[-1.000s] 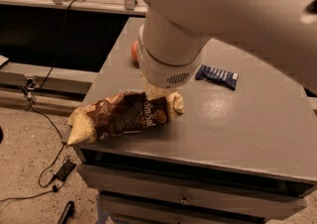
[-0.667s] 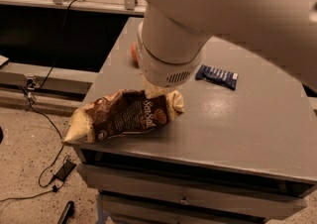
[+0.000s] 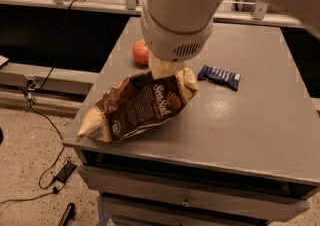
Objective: Pick brown chip bag
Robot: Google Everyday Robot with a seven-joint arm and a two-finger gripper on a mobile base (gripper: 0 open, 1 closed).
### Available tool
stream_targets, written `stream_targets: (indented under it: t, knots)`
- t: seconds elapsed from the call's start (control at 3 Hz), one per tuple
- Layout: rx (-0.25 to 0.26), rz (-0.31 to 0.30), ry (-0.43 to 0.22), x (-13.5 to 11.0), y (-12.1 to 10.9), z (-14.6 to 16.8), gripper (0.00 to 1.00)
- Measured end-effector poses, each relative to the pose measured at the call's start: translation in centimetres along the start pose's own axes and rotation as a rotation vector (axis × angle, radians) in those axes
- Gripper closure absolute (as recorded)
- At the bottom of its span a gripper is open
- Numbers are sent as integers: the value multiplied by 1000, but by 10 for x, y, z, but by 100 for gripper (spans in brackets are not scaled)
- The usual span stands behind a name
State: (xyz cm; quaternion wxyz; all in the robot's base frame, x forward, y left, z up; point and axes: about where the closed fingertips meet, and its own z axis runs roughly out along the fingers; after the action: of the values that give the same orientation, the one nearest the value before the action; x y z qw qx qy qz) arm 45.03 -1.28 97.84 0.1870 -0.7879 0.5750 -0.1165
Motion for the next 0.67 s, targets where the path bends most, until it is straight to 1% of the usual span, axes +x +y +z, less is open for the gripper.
stream_targets:
  t: [0.33,0.67]
  knots:
    - [52,23,43,15,-38,-45,100]
    - [117,37,76,22,-72,-89,100]
